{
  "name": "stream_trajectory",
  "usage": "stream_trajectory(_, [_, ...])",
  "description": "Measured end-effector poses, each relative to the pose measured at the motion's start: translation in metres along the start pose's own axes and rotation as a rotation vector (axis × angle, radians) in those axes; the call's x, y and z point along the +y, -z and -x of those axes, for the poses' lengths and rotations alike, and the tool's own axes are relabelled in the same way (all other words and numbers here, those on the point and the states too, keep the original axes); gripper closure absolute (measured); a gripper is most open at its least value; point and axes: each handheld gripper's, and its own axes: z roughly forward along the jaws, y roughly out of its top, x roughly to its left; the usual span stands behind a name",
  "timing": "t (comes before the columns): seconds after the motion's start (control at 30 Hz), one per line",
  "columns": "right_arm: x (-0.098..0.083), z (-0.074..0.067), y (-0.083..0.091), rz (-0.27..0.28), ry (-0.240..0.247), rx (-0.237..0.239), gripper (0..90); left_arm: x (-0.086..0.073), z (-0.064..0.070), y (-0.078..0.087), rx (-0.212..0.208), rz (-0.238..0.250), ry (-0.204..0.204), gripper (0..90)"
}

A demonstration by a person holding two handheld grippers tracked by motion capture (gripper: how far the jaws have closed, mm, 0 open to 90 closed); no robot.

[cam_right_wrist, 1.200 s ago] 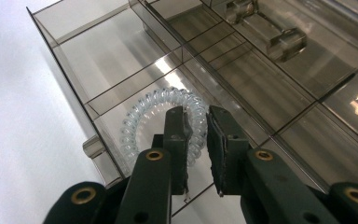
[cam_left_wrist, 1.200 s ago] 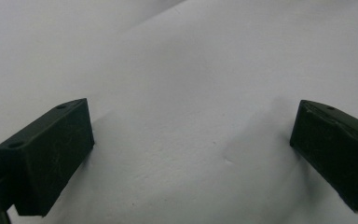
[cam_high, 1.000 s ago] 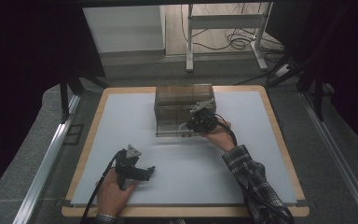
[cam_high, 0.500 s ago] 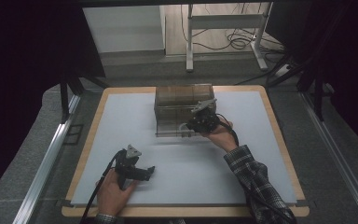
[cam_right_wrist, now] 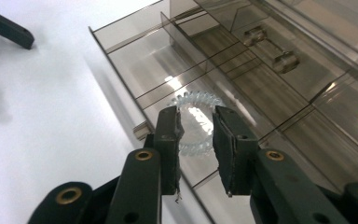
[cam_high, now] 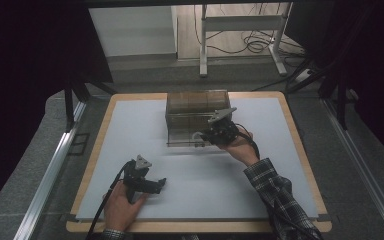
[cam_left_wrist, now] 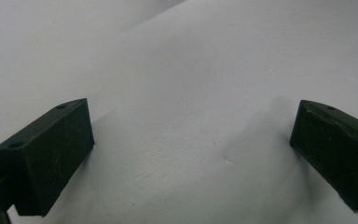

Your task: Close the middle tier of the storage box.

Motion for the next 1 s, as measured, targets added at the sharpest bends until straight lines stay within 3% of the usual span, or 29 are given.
stream_trajectory(0.47, [-0.010,-0.012,0.011,0.003,0.006,0.039,87.5,0.000,0.000,0.000,0.000,0.001,0.001,0.0])
stream_trajectory(1.0, [-0.031,-0.020,0.006,-0.019,0.023,0.048,88.2,0.000,0.000,0.000,-0.001,0.001,0.000,0.0])
